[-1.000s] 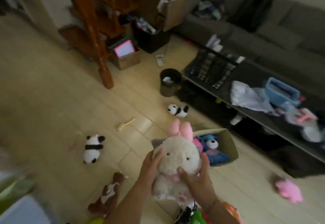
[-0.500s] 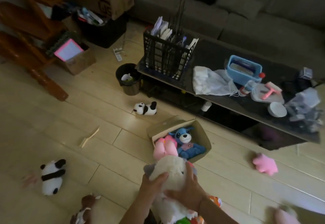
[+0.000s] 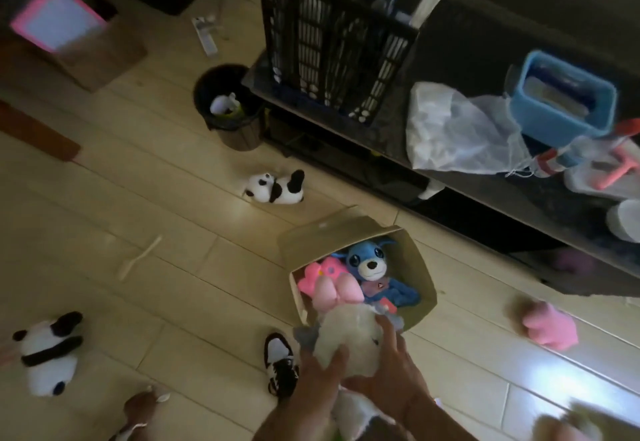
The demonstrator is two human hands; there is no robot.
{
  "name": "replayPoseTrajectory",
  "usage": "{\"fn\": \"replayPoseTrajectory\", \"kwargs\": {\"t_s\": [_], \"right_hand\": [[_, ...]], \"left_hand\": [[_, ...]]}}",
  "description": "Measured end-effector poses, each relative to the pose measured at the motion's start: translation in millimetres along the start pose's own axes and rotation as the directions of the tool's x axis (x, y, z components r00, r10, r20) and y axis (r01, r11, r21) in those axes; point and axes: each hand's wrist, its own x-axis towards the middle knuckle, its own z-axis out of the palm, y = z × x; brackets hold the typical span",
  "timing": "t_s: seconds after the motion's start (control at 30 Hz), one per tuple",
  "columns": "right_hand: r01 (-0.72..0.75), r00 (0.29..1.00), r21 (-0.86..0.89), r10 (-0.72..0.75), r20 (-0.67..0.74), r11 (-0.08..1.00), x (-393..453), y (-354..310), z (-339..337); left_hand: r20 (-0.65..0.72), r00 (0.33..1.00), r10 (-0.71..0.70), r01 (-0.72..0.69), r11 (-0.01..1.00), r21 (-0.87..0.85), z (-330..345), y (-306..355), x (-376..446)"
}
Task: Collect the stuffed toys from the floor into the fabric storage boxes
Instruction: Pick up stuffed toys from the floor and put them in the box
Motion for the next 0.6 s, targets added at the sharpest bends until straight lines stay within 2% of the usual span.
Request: {"fn": "replayPoseTrajectory", "kwargs": {"t_s": [0.2, 0.27, 0.33, 0.43, 0.6], "right_hand": [[-0.044, 0.999, 0.011, 0.044, 0.019, 0.999, 153, 53, 51], [-0.032, 0.998, 0.020, 0.031, 0.046, 0.999, 203, 76, 83], [0.014, 0.999, 0.022, -0.015, 0.043, 1.000, 247, 97, 114], [0.020, 0.996, 0.034, -0.022, 0.084, 0.999, 294, 129, 158], [-0.028, 0.983, -0.138, 0.052, 0.173, 0.990, 331, 166, 220]], "left_hand": [[0.030, 0.996, -0.078, 0.082, 0.988, -0.132, 28, -35, 155], [-0.035, 0.996, -0.081, 0.075, 0.988, -0.134, 34, -61, 211], [-0.092, 0.994, -0.067, 0.061, 0.996, -0.065, 38, -87, 259], [-0.086, 0.981, -0.175, 0.166, 0.981, -0.100, 38, -125, 312], [-0.066, 0.926, -0.372, 0.355, 0.916, -0.188, 35, -181, 357]]}}
